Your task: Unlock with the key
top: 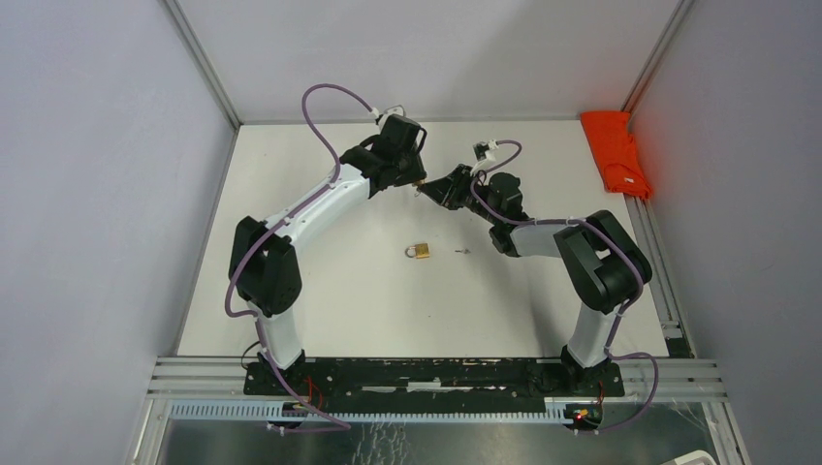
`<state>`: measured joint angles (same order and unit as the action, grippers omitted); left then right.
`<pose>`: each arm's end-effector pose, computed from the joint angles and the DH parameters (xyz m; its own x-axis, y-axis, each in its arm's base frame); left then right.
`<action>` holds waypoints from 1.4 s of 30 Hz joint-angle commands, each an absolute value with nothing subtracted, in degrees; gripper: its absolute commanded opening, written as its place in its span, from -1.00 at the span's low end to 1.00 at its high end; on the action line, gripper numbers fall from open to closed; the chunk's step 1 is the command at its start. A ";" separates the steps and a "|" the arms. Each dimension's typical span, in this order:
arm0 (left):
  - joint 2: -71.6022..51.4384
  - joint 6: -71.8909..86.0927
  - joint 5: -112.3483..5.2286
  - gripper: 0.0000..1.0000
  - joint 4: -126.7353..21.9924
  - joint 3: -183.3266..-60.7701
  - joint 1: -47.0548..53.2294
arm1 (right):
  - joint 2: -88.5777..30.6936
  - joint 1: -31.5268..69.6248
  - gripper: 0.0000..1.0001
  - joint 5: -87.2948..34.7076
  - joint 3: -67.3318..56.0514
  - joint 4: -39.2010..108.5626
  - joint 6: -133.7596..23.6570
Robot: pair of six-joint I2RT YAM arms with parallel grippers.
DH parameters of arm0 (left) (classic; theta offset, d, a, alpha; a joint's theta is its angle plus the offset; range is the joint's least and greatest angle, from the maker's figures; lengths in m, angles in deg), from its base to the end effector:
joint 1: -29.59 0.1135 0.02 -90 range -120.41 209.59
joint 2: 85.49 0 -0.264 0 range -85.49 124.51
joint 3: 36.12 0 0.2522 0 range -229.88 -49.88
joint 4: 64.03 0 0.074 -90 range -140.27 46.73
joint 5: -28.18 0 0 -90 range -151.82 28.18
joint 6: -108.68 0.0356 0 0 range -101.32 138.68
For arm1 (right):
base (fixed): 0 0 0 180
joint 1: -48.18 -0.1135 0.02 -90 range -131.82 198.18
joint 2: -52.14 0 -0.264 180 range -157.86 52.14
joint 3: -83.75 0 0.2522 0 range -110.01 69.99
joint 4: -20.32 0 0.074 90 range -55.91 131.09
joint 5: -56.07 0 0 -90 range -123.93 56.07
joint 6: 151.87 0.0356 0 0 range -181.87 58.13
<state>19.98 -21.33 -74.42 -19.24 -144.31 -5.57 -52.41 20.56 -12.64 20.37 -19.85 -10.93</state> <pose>0.3503 -0.2373 0.3070 -0.6958 -0.2774 -0.6625 -0.0231 0.9306 -0.3653 0.3336 0.1892 0.2011 -0.5949 0.5053 -0.6251 -0.4629 0.4205 0.7804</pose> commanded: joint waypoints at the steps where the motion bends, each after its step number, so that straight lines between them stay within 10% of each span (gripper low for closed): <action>1: 18.74 -21.66 -72.75 -0.96 -19.15 -145.69 -6.02 | -52.71 20.29 -0.43 -12.01 19.12 -26.42 -8.78; 42: 18.05 -21.40 -72.03 -0.96 -20.01 -144.02 -5.21 | -50.27 19.57 -0.26 -12.15 22.30 -23.58 -11.89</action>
